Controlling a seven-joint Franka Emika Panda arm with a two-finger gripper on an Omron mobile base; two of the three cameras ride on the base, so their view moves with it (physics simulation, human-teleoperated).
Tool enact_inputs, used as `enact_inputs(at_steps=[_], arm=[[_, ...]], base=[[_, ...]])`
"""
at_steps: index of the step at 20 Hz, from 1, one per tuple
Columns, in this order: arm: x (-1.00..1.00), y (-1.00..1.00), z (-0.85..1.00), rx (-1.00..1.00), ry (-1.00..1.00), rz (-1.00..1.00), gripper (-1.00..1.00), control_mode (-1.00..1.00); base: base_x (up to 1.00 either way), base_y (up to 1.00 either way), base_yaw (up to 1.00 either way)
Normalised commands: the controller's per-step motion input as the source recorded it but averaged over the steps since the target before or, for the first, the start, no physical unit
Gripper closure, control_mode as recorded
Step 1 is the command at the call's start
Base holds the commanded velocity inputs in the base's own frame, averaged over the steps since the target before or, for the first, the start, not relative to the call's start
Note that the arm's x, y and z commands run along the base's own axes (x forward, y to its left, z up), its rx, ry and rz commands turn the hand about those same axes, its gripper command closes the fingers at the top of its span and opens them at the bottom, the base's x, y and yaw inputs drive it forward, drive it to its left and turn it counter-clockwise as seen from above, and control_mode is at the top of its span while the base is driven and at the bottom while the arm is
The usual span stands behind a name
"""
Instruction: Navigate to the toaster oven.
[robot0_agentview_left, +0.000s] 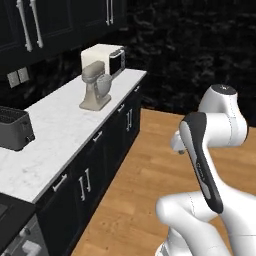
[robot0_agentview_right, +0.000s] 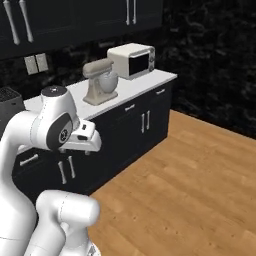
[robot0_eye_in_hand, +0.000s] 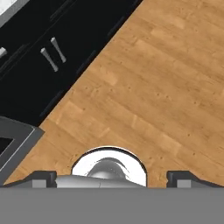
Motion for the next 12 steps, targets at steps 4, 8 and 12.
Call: enact_inputs(at_steps=[4,8,12], arm=[[0.00,0.00,0.00,0.00,0.00,0.00,-1.00,1.00],[0.00,0.00,0.00,0.00,0.00,0.00,-1.00,1.00],[0.00,0.00,0.00,0.00,0.00,0.00,-1.00,1.00]], base=[[1.00,-0.52,0.40],[1.00,-0.60,0.40],[1.00,-0.69,0.40]])
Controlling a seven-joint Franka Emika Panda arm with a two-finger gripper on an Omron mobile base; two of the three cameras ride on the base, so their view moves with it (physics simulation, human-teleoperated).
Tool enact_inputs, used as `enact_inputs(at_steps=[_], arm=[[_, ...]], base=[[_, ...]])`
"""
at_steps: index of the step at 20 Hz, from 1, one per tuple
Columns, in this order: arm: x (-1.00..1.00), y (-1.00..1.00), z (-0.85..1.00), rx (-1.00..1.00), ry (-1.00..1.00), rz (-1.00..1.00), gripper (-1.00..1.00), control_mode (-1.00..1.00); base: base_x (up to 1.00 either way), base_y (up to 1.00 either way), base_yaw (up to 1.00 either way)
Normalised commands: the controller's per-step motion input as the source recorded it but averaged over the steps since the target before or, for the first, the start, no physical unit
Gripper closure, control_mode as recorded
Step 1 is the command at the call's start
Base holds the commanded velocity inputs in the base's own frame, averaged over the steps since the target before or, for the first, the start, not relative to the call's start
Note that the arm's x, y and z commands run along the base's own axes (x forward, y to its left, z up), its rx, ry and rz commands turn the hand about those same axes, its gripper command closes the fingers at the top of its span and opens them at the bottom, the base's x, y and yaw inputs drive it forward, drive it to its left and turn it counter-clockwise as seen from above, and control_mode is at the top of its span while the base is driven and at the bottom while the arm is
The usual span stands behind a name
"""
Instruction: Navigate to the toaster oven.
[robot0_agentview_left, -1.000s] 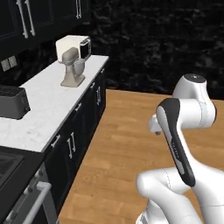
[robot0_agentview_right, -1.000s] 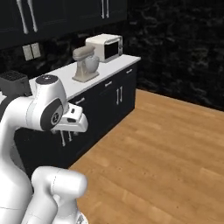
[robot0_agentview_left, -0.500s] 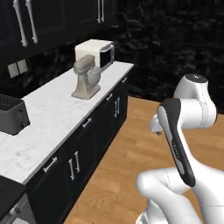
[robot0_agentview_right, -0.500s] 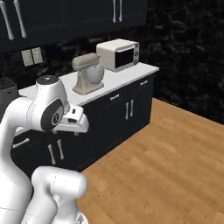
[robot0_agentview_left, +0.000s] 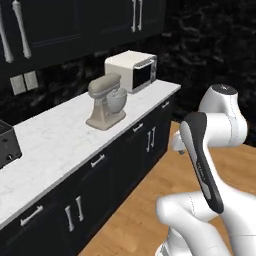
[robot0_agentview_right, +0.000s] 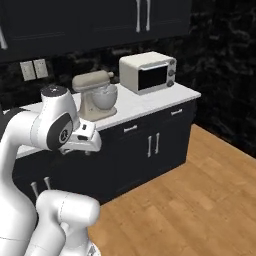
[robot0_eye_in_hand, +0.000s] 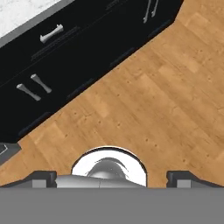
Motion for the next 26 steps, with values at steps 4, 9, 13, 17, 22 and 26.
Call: enact_inputs(at_steps=[4,9,13,17,22,26], arm=[[0.00,0.00,0.00,0.00,0.00,0.00,-1.00,1.00],[0.00,0.00,0.00,0.00,0.00,0.00,-1.00,1.00],[0.00,0.00,0.00,0.00,0.00,0.00,-1.00,1.00],[0.00,0.00,0.00,0.00,0.00,0.00,-1.00,1.00],[0.00,0.00,0.00,0.00,0.00,0.00,-1.00,1.00],[0.00,0.00,0.00,0.00,0.00,0.00,-1.00,1.00]], base=[[0.90,-0.84,0.35],[0.84,-0.81,0.33],[0.82,-0.73,0.33],[0.77,-0.73,0.34],[0.77,-0.66,0.35],[0.76,-0.62,0.35]])
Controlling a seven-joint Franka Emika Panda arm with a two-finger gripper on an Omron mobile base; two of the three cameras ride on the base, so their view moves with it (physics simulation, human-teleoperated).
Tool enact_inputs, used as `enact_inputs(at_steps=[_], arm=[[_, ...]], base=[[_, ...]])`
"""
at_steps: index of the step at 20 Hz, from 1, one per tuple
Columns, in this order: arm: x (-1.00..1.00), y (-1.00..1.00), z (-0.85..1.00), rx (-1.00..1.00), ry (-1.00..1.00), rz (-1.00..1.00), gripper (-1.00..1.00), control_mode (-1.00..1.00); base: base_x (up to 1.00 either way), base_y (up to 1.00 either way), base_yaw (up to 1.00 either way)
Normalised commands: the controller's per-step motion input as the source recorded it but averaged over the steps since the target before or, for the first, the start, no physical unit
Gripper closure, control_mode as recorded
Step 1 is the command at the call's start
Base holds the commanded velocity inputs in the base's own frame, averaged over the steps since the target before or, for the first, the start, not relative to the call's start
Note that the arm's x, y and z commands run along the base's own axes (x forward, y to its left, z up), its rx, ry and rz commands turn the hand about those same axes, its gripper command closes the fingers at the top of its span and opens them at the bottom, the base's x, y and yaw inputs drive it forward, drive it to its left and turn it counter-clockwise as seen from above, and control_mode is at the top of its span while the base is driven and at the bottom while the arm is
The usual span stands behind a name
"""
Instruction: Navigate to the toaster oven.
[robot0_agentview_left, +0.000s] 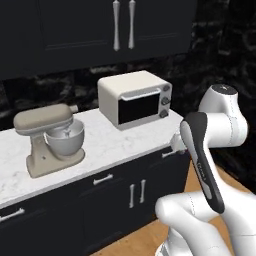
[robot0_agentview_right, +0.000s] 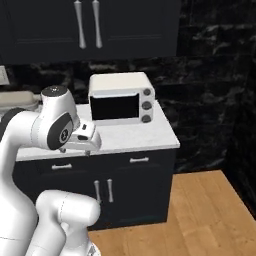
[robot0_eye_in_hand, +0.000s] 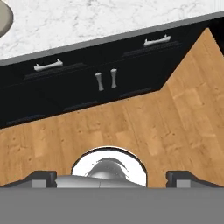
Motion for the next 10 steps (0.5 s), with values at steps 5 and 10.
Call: enact_inputs(at_steps=[5,10], arm=[[0.00,0.00,0.00,0.00,0.00,0.00,-1.00,1.00],[0.00,0.00,0.00,0.00,0.00,0.00,-1.00,1.00]], base=[[0.73,-0.55,0.34],[0.60,-0.48,0.33]])
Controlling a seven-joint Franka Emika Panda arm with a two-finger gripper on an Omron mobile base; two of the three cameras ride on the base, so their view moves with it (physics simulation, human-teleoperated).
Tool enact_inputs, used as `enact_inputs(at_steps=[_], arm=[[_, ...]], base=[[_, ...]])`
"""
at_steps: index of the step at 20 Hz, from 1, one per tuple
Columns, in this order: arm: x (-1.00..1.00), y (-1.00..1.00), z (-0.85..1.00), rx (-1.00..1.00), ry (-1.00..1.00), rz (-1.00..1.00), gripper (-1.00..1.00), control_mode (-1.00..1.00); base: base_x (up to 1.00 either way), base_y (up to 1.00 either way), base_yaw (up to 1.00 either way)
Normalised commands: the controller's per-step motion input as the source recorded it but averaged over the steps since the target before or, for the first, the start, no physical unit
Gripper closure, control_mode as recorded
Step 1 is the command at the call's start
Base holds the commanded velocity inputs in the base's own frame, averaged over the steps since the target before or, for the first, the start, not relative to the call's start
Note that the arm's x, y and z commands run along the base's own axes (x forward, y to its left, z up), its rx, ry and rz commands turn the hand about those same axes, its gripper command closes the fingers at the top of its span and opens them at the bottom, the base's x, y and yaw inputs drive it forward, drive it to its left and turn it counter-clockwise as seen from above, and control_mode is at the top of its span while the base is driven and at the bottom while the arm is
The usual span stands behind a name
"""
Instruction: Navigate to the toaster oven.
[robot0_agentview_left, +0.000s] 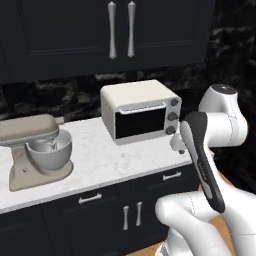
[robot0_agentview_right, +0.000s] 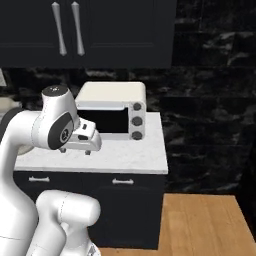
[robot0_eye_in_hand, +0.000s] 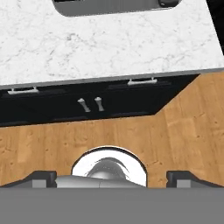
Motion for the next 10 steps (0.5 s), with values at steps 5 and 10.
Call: enact_inputs(at_steps=[5,10], arm=[[0.00,0.00,0.00,0.00,0.00,0.00,-1.00,1.00],[0.00,0.00,0.00,0.00,0.00,0.00,-1.00,1.00]], base=[[0.54,-0.32,0.30],[0.58,-0.31,0.28]])
